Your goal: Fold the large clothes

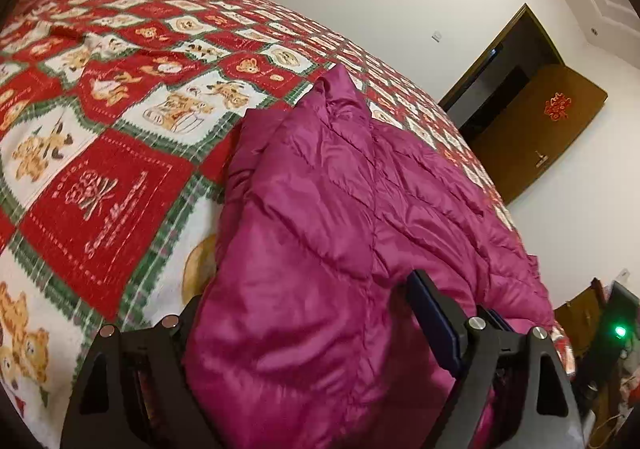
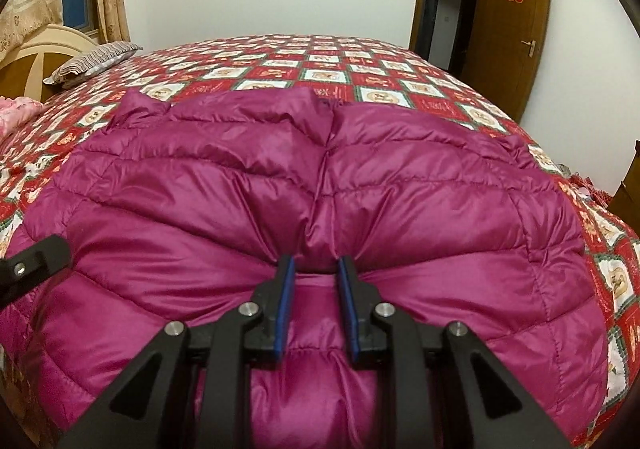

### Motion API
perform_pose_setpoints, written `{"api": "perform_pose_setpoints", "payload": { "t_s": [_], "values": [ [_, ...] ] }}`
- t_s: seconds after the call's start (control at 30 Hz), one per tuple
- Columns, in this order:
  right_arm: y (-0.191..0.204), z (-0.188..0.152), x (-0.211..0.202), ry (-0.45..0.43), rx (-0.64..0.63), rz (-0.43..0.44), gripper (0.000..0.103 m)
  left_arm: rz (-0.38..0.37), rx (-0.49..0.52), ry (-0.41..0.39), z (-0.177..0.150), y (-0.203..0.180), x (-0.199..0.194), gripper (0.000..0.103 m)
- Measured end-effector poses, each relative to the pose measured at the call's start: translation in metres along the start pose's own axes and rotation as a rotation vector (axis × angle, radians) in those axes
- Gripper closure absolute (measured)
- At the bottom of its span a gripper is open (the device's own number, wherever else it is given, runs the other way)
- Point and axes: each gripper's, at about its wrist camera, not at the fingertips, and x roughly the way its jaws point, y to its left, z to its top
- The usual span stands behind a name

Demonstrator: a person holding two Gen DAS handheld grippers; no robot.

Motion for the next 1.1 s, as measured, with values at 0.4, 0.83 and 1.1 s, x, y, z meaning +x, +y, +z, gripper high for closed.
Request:
{"api": "perform_pose_setpoints", "payload": {
  "t_s": [0.4,0.83,1.1],
  "values": [
    [-0.003,-0.001,0.000,-0.001,0.009,0.007,0.077,-0.066,0.007,0.000,0.006,-0.005,0.005,0.064],
    [-0.006,0.002,0.002,0.028,0.022,0.019,0.077,-0.229,0.023,-0.035,0.026,-0.028,-0.032,0.089],
    [0.002,0.002,-0.006,0.069,0.062,0.079,0.077,-0.264,0.087,-0.065,0.033,-0.042,-0.067,0.089]
  ]
}}
